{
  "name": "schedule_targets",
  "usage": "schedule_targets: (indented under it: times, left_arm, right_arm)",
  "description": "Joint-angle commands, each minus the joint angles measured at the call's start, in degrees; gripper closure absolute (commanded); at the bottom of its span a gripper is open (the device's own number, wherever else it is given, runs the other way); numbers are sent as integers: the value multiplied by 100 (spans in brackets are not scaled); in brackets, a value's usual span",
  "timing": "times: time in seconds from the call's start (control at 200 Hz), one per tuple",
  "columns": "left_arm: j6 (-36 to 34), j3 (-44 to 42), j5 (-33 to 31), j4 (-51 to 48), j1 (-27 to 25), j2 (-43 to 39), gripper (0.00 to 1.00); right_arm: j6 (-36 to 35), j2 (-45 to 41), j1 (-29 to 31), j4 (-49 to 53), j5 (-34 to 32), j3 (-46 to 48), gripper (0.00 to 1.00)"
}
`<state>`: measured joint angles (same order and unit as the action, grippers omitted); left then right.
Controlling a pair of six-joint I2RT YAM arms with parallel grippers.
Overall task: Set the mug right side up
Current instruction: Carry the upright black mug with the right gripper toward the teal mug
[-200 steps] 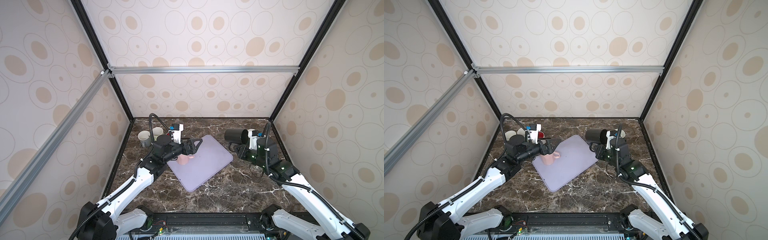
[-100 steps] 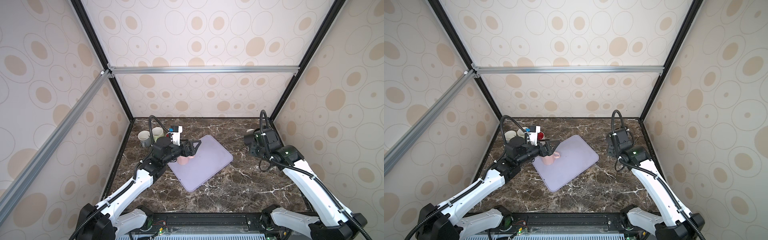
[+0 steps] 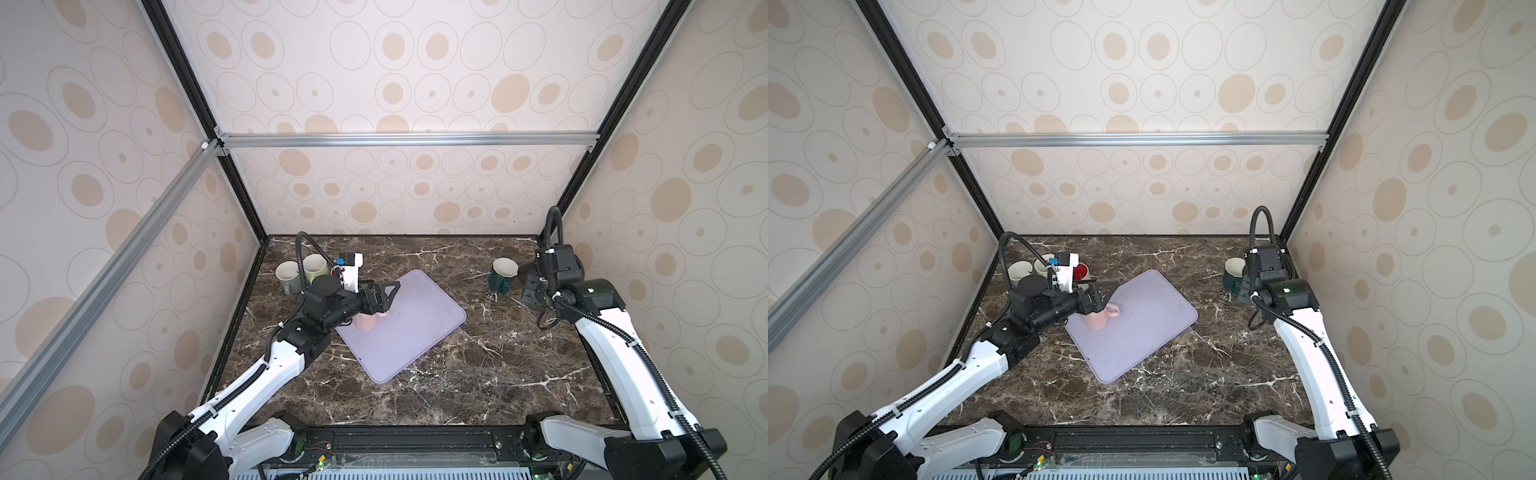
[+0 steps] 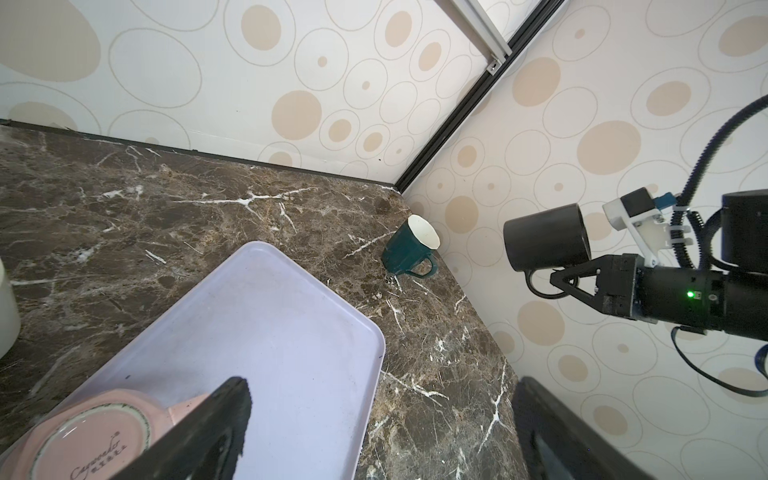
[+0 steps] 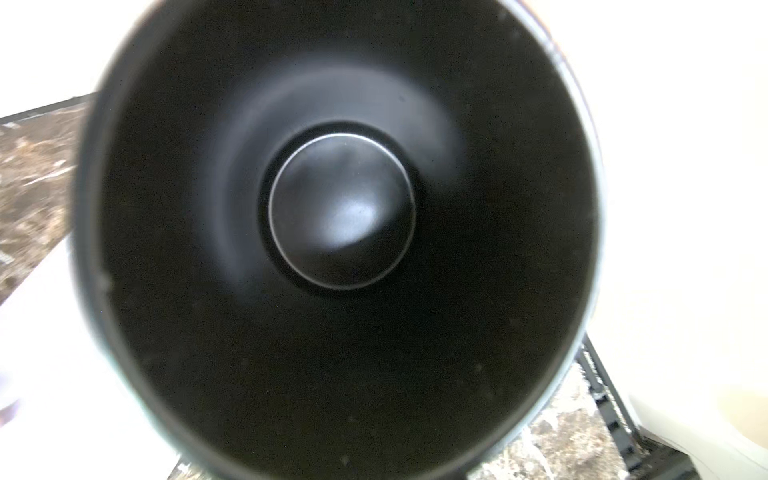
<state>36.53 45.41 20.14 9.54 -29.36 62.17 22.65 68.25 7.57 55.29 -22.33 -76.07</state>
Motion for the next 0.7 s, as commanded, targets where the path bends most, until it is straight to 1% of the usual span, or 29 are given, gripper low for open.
schedule_targets:
  times: [0.0,0.13,0.23,0.385,0.695]
  left_arm:
    - [-103,-6,-98,5,-8,-100,2]
    - [-96,-32,-113,0,-8,-102,2]
    - [-96,-41,-142,-31,-8,-102,2]
    - [-179,-31,-220,-159,-7,-135,2]
    - [-244,-83,-532,-312,-8,-368,2]
  right_arm:
    - [-241,104,-220,-260,-87,-276,100]
    - [-337,288,-463,-475,-56,-295,100]
    - [-400,524,-678,-540,149,-405,100]
    - [-447,762,-835,-821,492,-408,100]
    - [-498,1349,-1010,-945,412,-443,100]
